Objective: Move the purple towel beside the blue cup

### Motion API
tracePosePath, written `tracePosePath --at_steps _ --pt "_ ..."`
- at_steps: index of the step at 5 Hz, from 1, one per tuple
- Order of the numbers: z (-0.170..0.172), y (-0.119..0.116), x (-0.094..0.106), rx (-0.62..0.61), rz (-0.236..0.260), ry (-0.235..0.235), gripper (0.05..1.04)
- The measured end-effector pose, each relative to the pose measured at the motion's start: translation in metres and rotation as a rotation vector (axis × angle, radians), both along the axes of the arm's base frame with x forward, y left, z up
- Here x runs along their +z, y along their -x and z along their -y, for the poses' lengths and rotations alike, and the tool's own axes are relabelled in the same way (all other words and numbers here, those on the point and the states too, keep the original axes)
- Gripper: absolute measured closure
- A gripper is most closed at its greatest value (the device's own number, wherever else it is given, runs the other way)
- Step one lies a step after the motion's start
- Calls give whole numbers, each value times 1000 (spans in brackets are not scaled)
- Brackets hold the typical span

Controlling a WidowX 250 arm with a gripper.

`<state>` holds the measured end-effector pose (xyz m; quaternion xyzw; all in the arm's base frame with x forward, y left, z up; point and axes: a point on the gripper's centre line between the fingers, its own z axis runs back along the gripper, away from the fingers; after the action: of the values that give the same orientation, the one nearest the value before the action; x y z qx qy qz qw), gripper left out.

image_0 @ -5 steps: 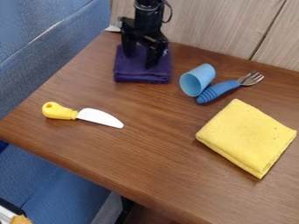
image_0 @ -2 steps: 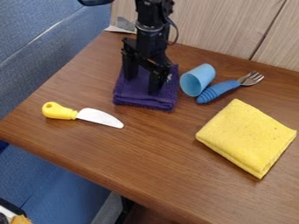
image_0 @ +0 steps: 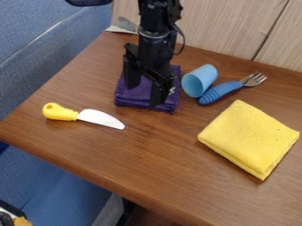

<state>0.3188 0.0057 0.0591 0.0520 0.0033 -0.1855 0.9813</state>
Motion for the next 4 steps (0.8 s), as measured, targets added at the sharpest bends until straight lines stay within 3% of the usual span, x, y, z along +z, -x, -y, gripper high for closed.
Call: tracePosePath --at_steps 1,2,4 --pt "6 7 2 -26 -5 -6 85" --pt "9 4 11 -34 38 3 85" --pt "19 -8 52 -77 206 67 85"
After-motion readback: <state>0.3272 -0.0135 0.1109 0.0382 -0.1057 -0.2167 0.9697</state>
